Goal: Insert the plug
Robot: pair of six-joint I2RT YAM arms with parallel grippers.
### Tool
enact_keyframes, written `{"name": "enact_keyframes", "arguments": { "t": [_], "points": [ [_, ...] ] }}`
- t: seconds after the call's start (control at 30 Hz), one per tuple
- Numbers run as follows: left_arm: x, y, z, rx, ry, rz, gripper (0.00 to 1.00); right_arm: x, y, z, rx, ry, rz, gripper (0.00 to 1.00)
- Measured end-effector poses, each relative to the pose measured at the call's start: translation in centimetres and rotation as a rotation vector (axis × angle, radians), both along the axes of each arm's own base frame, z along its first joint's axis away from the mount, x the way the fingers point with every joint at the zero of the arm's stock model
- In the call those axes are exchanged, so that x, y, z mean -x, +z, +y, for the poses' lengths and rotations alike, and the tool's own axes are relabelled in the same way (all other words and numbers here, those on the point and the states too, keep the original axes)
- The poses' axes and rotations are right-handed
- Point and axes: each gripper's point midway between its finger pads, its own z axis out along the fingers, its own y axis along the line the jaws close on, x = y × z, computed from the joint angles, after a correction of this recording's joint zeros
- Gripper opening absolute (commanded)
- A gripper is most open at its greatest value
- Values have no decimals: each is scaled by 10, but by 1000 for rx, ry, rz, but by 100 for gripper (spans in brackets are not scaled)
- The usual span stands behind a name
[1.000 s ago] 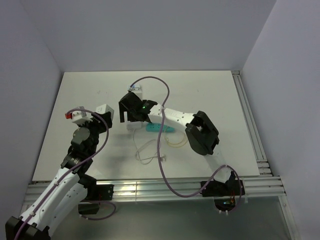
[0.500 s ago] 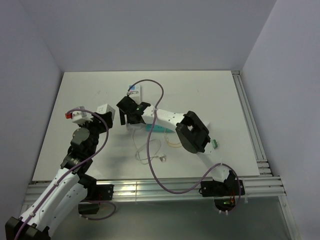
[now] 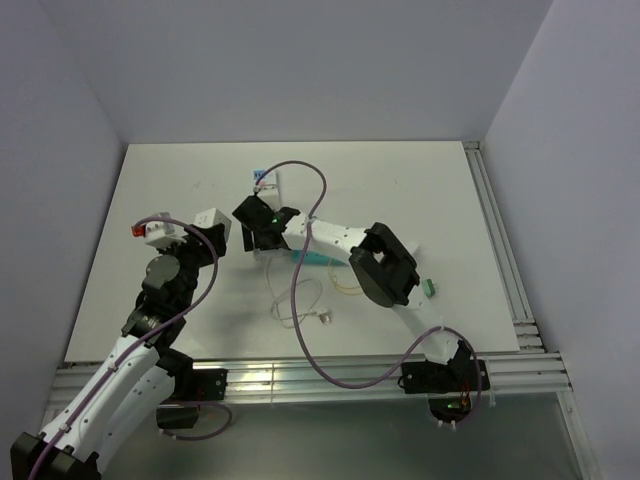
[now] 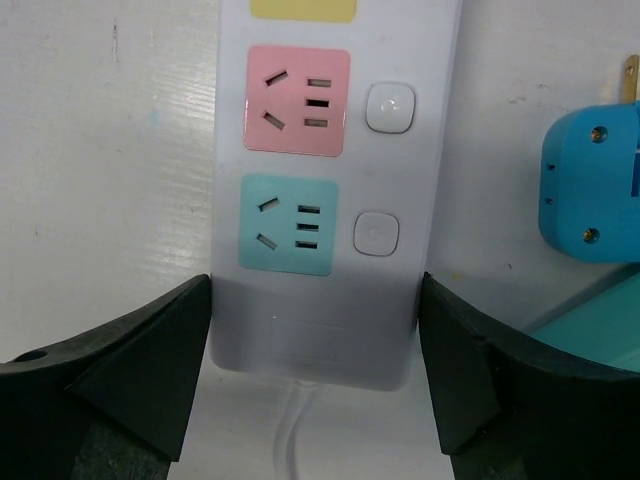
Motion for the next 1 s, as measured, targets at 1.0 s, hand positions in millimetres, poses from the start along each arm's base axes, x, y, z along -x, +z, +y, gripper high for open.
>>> {"name": "enact_keyframes", "arguments": {
  "t": [1.0],
  "points": [
    [-47,86,-91,-224,-454,198,13,189,-1,-106,10,597,-37,68]
  ]
}}
